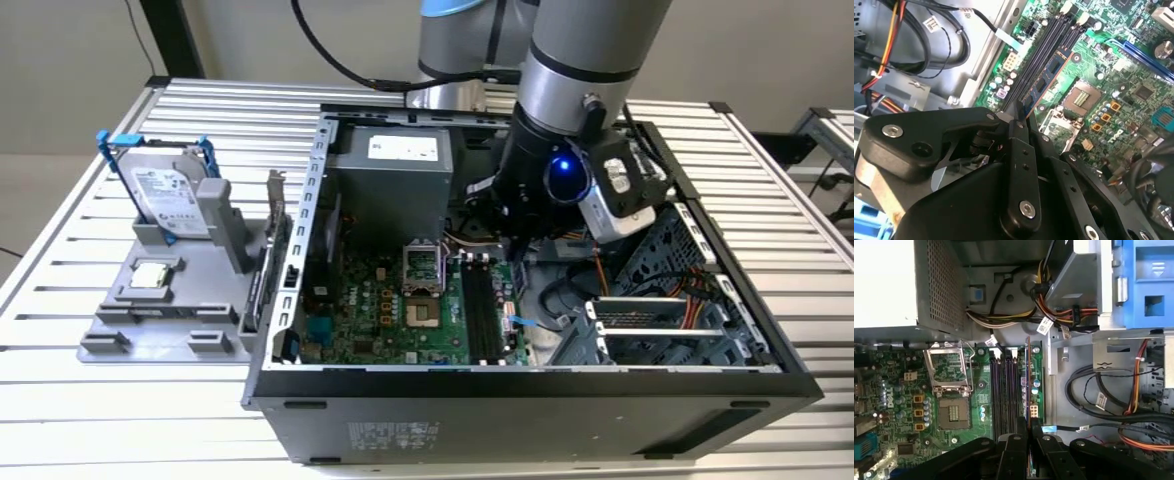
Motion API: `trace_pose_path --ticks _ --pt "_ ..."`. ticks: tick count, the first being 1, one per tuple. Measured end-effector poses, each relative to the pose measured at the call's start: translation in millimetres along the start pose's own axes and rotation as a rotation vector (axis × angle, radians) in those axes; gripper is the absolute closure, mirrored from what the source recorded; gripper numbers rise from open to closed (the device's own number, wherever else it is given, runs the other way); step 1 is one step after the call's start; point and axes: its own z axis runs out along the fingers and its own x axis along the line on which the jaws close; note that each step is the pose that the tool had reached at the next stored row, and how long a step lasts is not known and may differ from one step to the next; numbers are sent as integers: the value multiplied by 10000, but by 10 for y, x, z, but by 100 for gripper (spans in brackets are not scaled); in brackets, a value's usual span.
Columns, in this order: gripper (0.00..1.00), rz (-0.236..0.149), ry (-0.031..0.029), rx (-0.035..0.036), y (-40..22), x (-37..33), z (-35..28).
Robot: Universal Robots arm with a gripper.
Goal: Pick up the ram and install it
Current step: 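Insert the ram into the slot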
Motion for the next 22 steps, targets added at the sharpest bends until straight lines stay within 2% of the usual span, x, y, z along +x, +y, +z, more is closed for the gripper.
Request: trace_pose_path --ticks 20,22 --pt "100 -66 1 -1 -7 33 363" --pt "100 -65 3 1 -7 33 364"
